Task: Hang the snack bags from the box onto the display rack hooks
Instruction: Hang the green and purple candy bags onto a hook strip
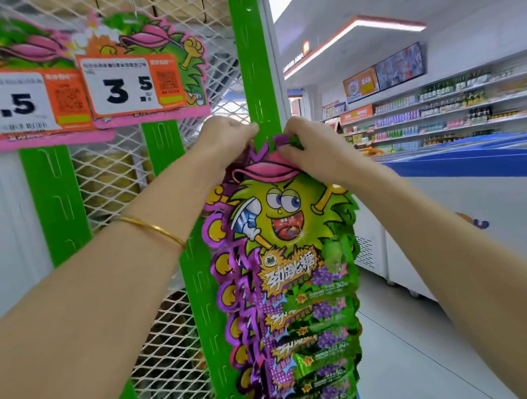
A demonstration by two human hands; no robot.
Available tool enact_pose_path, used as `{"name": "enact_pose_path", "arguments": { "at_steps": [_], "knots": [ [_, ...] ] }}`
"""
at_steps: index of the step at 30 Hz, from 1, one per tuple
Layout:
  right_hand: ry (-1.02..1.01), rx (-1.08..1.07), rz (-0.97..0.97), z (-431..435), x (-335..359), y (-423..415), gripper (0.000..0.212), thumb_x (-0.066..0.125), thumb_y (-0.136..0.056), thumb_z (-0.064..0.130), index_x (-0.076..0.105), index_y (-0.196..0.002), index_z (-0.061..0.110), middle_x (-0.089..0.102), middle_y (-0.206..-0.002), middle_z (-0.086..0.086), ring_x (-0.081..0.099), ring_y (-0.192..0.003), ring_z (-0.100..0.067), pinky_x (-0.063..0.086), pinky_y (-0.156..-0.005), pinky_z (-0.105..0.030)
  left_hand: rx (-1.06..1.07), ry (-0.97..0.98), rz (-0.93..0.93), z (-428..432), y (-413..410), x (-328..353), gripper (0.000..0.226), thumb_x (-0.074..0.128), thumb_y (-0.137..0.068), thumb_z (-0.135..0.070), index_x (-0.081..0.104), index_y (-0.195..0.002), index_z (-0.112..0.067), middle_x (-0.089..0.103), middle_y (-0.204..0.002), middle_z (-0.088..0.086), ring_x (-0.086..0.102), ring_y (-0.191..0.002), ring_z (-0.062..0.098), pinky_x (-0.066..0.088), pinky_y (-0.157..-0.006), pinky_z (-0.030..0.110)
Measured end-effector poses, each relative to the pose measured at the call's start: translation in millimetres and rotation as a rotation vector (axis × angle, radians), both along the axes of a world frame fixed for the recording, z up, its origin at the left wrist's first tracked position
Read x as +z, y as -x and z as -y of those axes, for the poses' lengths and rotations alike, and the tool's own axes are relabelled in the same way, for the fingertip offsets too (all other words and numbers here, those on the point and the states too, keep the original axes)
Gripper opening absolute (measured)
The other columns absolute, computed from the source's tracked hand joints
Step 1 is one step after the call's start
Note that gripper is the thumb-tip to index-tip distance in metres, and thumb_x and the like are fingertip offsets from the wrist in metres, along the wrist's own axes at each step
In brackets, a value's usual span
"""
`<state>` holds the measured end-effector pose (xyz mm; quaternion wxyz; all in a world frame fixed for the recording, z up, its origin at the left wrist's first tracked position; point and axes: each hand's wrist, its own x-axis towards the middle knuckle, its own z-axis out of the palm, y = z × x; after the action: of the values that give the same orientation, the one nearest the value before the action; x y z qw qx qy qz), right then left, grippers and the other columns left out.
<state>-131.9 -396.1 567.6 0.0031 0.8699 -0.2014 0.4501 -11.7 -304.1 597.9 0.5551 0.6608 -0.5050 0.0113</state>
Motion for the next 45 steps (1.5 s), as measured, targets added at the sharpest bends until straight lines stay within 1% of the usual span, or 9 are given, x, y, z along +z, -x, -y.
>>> {"name": "enact_pose_path", "arguments": {
  "at_steps": [7, 12, 15, 20, 25, 29, 35, 41, 45],
  "knots": [
    [-0.106, -0.107, 0.058, -5, -12, 10, 0.045, 0.060, -0.085, 0.046, 0.046, -0.110, 0.011, 0.054, -0.101, -0.004, 0.053, -0.090, -0.022, 0.044, -0.071, -0.034, 0.135, 0.086, 0.499, -21, 1, -39, 0.032, 0.061, -0.086, -0.012, 0.049, -0.115, -0.007, 0.057, -0.103, 0.005, 0.055, -0.098, 0.020, 0.047, -0.093, 0.037],
    [0.040, -0.192, 0.345, -45, -59, 31, 0.031, 0.063, -0.086, 0.030, 0.053, -0.111, 0.014, 0.052, -0.106, 0.000, 0.048, -0.098, -0.019, 0.040, -0.084, -0.031, 0.263, 0.256, 0.788, -62, 20, -102, 0.038, 0.063, -0.085, -0.016, 0.052, -0.121, -0.012, 0.055, -0.119, 0.001, 0.046, -0.115, 0.016, 0.025, -0.103, 0.019],
    [-0.176, 0.077, 0.328, -88, -135, 36, 0.017, 0.064, -0.084, 0.021, 0.053, -0.097, 0.026, 0.051, -0.088, 0.009, 0.052, -0.071, -0.009, 0.045, -0.068, -0.026, 0.120, 0.226, 0.688, -95, 30, -180, 0.033, 0.064, -0.084, -0.014, 0.056, -0.116, -0.016, 0.056, -0.115, -0.005, 0.047, -0.111, 0.009, 0.028, -0.100, 0.016],
    [-0.551, 0.266, -0.123, -134, -319, 30, 0.010, 0.063, -0.084, 0.009, 0.062, -0.090, 0.017, 0.054, -0.079, 0.016, 0.053, -0.072, -0.005, 0.040, -0.067, -0.010, -0.031, -0.158, 0.399, -154, 20, -363, 0.028, 0.055, -0.082, -0.023, 0.061, -0.109, -0.018, 0.057, -0.109, -0.004, 0.046, -0.104, 0.004, 0.027, -0.094, 0.007],
    [-0.928, 0.238, -0.697, -166, -474, 28, 0.011, 0.060, -0.086, 0.012, 0.058, -0.079, 0.019, 0.058, -0.082, -0.008, 0.059, -0.065, -0.023, 0.041, -0.054, -0.022, -0.034, -0.577, 0.072, -223, 2, -497, 0.024, 0.059, -0.082, -0.003, 0.062, -0.106, -0.005, 0.050, -0.094, 0.001, 0.049, -0.089, 0.015, 0.038, -0.077, 0.020],
    [-0.979, 0.145, -0.970, -182, -554, 32, 0.034, 0.063, -0.087, 0.028, 0.058, -0.109, 0.002, 0.061, -0.094, -0.008, 0.059, -0.093, -0.025, 0.038, -0.072, -0.028, 0.032, -0.698, -0.010, -238, -15, -531, 0.023, 0.053, -0.087, 0.002, 0.061, -0.108, -0.003, 0.057, -0.101, 0.009, 0.053, -0.088, 0.018, 0.036, -0.072, 0.015],
    [-0.899, 0.029, -1.147, -210, -615, 19, 0.060, 0.062, -0.083, 0.047, 0.045, -0.127, 0.009, 0.051, -0.123, -0.015, 0.048, -0.116, -0.035, 0.042, -0.096, -0.039, 0.006, -0.715, -0.054, -233, -26, -534, 0.022, 0.054, -0.087, 0.000, 0.060, -0.108, -0.003, 0.056, -0.111, 0.010, 0.055, -0.089, 0.020, 0.036, -0.076, 0.022],
    [-0.612, -0.058, -1.274, -228, -637, 0, 0.066, 0.049, -0.084, 0.062, 0.044, -0.128, 0.014, 0.049, -0.131, -0.008, 0.038, -0.123, -0.031, 0.036, -0.096, -0.044, 0.059, -0.725, -0.098, -246, -36, -547, 0.020, 0.054, -0.088, -0.005, 0.060, -0.107, -0.009, 0.055, -0.112, 0.005, 0.056, -0.086, 0.015, 0.039, -0.076, 0.022],
    [-0.637, -0.096, -1.113, -230, -640, -5, 0.061, 0.064, -0.078, 0.054, 0.047, -0.119, 0.013, 0.050, -0.124, -0.006, 0.041, -0.118, -0.029, 0.038, -0.093, -0.041, 0.080, -0.749, -0.097, -255, -40, -553, 0.019, 0.056, -0.088, -0.008, 0.062, -0.106, -0.011, 0.057, -0.113, 0.007, 0.058, -0.087, 0.017, 0.042, -0.079, 0.025]
  ]
}}
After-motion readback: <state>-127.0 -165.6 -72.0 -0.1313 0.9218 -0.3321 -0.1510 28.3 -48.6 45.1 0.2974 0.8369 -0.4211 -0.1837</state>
